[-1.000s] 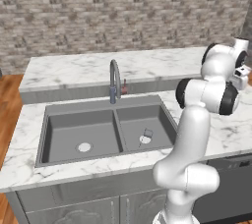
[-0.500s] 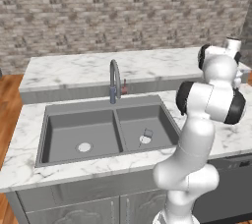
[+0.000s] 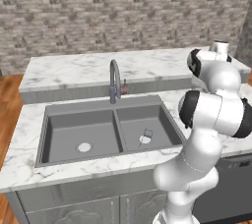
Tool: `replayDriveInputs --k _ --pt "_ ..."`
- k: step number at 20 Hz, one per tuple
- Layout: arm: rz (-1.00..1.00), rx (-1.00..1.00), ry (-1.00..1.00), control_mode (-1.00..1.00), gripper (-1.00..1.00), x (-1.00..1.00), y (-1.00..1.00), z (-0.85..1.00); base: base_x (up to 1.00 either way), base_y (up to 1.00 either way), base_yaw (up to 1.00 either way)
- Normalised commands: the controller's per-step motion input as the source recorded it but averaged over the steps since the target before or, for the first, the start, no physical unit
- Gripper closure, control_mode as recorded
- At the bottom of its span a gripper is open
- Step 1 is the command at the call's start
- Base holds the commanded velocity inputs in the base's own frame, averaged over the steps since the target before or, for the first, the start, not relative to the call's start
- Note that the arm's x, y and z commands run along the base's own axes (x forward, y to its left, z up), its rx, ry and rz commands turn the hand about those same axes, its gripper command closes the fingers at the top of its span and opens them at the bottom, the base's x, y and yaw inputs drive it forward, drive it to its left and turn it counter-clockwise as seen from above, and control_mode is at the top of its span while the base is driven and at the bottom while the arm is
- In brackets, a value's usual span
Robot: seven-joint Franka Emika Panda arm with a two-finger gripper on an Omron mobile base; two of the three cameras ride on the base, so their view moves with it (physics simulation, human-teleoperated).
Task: Move any existing items from the left basin to the right basin for drying. Then move the glass cup from the counter to the left basin of the sink for washing.
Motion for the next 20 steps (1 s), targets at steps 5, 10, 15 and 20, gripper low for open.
replayDriveInputs --k 5,10,15,20 --pt "0.06 0.00 0.04 -1.00 1.00 -0.14 0.55 0.00 0.00 0.00 0.00" --pt "0.06 0.00 0.05 -1.00 1.00 -0.10 0.52 0.00 0.00 0.00 0.00" --pt "0.07 0.00 0.05 -1.00 1.00 -0.07 0.48 0.01 0.00 0.00 0.00" --pt "0.07 0.00 0.04 -1.00 1.00 -0.11 0.46 0.00 0.00 0.00 0.00"
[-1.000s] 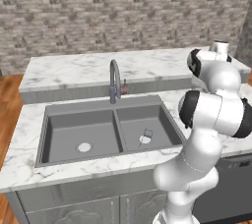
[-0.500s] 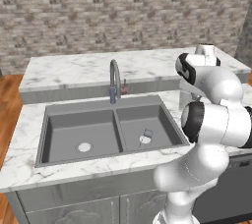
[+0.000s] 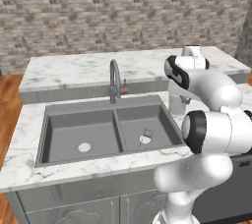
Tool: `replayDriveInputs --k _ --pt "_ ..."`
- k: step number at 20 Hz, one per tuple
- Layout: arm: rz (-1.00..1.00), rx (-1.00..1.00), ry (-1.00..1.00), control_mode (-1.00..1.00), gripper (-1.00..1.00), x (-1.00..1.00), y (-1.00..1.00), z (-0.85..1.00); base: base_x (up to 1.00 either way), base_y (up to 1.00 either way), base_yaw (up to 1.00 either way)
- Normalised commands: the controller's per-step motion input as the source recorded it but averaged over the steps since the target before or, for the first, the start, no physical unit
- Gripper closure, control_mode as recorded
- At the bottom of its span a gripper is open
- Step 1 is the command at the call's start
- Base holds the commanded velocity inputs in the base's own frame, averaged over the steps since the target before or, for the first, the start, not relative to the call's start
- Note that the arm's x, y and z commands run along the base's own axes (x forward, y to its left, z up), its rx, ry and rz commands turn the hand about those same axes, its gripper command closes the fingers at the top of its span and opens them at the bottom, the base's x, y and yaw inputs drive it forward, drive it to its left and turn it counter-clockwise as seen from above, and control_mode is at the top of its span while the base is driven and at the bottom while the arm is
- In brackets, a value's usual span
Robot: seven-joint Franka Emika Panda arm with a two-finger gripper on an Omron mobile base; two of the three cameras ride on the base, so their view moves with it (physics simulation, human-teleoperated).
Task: Move any existing items from the left basin to the right basin for drying. Then move the glass cup from the counter to the left basin of the sink for washing.
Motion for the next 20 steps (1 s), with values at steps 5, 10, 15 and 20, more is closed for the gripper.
replayDriveInputs --k 5,10,15,20 --pt "0.08 0.00 0.03 -1.00 1.00 -0.19 0.44 0.01 0.00 0.00 0.00" --pt "0.09 0.00 0.01 -1.00 1.00 -0.22 0.38 0.01 0.00 0.00 0.00" --pt "0.11 0.00 0.01 -1.00 1.00 -0.23 0.37 0.00 0.00 0.00 0.00" --pt "0.12 0.00 0.00 -1.00 1.00 -0.20 0.38 0.00 0.00 0.00 0.00"
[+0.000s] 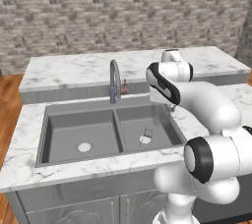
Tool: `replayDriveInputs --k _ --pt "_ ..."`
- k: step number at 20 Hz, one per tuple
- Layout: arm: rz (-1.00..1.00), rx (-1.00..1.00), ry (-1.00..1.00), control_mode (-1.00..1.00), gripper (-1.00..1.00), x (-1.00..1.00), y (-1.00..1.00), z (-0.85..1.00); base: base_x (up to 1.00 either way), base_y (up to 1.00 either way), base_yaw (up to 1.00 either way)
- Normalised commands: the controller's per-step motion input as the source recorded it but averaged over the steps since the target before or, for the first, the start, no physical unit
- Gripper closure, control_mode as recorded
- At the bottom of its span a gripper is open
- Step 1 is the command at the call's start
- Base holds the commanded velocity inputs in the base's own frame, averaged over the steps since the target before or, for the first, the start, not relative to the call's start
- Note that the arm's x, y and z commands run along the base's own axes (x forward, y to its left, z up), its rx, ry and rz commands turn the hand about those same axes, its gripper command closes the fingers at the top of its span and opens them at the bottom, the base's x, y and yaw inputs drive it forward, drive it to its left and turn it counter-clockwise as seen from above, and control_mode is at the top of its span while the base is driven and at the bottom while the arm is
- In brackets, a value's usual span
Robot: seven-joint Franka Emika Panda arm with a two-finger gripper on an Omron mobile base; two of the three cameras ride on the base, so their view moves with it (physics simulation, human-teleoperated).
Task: Move any existing items from the left basin to the right basin for drying. Then move the glass cup from the counter to the left basin of the sink for washing.
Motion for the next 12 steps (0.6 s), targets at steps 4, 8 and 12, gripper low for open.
replayDriveInputs --k 4,8,12 --pt "0.13 0.00 0.00 -1.00 1.00 -0.08 0.42 0.00 0.00 0.00 0.00" --pt "0.14 0.00 0.00 -1.00 1.00 0.00 0.49 0.00 0.00 0.00 0.00" --pt "0.13 0.00 0.00 -1.00 1.00 0.00 0.47 0.00 0.00 0.00 0.00"
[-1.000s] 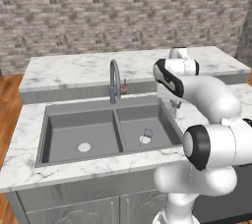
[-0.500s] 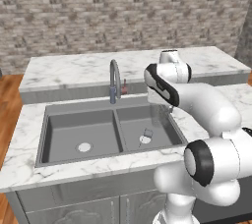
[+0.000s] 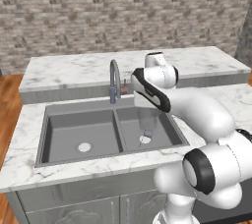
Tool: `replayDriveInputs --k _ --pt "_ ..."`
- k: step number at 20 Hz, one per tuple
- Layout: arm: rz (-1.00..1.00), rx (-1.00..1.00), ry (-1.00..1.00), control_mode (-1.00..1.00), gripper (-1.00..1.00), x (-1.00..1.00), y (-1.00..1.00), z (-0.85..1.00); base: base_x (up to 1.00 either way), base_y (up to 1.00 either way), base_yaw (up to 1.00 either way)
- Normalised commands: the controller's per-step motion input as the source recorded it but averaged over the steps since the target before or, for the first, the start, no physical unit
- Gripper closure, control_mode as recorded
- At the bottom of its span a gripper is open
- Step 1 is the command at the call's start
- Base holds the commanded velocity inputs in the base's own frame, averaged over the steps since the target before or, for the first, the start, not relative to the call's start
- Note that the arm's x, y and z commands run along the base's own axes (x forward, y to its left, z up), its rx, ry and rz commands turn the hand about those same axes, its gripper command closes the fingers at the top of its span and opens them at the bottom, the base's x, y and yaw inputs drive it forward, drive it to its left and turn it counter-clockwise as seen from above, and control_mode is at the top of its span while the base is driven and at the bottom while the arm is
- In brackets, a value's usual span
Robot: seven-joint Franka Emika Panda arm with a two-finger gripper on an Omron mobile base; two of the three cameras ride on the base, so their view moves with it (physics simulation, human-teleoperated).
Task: Move any existing items from the left basin to the right basin for drying. Then move the glass cup from the counter to the left basin of the sink for washing.
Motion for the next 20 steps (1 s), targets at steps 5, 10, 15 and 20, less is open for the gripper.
replayDriveInputs --k 5,10,15,20 --pt "0.13 0.00 0.00 -1.00 1.00 0.00 0.50 0.00 0.00 0.00 0.00" --pt "0.12 0.00 0.00 -1.00 1.00 0.00 0.53 0.00 0.00 0.00 0.00" --pt "0.11 0.00 0.00 -1.00 1.00 0.00 0.56 0.00 0.00 0.00 0.00" --pt "0.10 0.01 0.00 -1.00 1.00 0.00 0.49 0.00 0.00 0.00 0.00"
